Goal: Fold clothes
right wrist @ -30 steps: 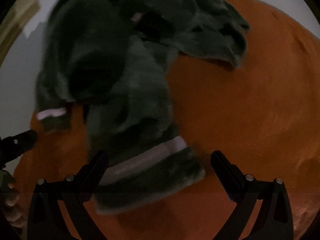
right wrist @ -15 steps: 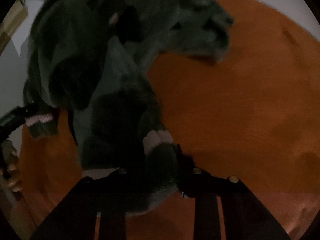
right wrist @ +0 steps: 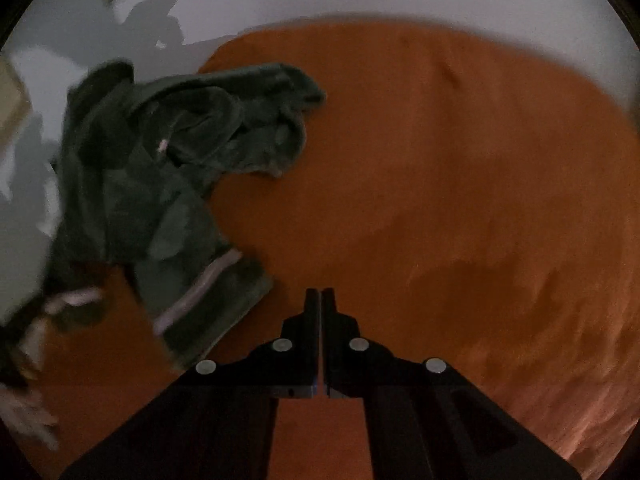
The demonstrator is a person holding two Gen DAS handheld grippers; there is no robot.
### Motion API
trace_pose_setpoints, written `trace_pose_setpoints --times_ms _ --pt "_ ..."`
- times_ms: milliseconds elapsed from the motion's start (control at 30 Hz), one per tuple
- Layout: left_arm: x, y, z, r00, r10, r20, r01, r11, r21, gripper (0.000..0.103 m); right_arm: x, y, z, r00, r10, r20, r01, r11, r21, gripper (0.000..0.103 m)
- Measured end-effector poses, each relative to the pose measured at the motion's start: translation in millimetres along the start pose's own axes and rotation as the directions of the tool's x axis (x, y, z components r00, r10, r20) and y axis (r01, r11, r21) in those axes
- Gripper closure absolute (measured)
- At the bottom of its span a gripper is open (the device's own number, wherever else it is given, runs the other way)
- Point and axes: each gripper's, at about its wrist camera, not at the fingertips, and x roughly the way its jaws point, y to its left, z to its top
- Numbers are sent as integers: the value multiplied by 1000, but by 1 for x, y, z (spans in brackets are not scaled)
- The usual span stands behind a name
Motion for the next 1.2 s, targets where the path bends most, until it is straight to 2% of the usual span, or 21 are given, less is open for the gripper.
trace_pose_setpoints --times_ms 33,67,100,133,167,200,300,400,567,667,833,1033,1067,1133,1167,1200 --pt "4 5 1 1000 -15 -13 15 1000 -2 83 -4 -10 0 1000 14 -18 -14 1000 25 100" --pt "8 11 2 999 -30 -27 30 1000 -6 73 -4 -14 -4 999 30 -41 -28 999 32 93" --pt "14 16 4 998 -43 -42 42 999 -14 60 -3 -15 -5 997 47 -60 -45 998 32 81" --pt "16 19 4 998 -43 -54 42 999 -30 54 -4 -16 -7 995 75 -73 -72 997 32 73" --pt "16 21 5 997 -44 -64 41 998 -46 48 -4 -14 -8 992 99 -82 -96 995 32 55" --pt "18 24 8 998 -30 -61 26 998 -62 47 0 -5 -5 991 110 -79 -108 994 26 40" --pt "28 28 12 997 -4 -75 -2 997 -82 43 1 17 -10 992 112 -63 -115 992 -51 36" --pt "44 33 19 994 10 -107 -20 996 -89 40 20 42 -9 988 114 -101 -127 982 -139 36" --pt "67 36 21 989 38 -145 -54 992 -112 38 62 75 -11 971 180 -156 -203 968 -149 36" --pt "78 53 20 986 19 -165 -42 990 -137 35 84 88 -14 955 226 -192 -250 962 -107 29" --pt "93 61 23 985 -62 -160 31 982 -187 28 113 111 -18 938 266 -224 -282 958 -43 29" --pt "110 53 29 983 -36 -180 9 989 -149 27 132 137 -16 962 177 -210 -203 973 -109 29" --pt "111 52 28 983 -61 -171 36 989 -146 28 133 141 -16 967 159 -201 -187 974 -129 31" --pt "113 47 28 982 -101 -159 82 989 -123 65 131 147 -17 980 108 -164 -137 975 -176 60" --pt "112 43 27 983 -78 -164 62 993 -102 88 129 150 -18 986 85 -141 -113 973 -203 77" --pt "112 40 26 984 -53 -168 40 996 -81 88 127 152 -19 991 66 -120 -92 970 -225 81"
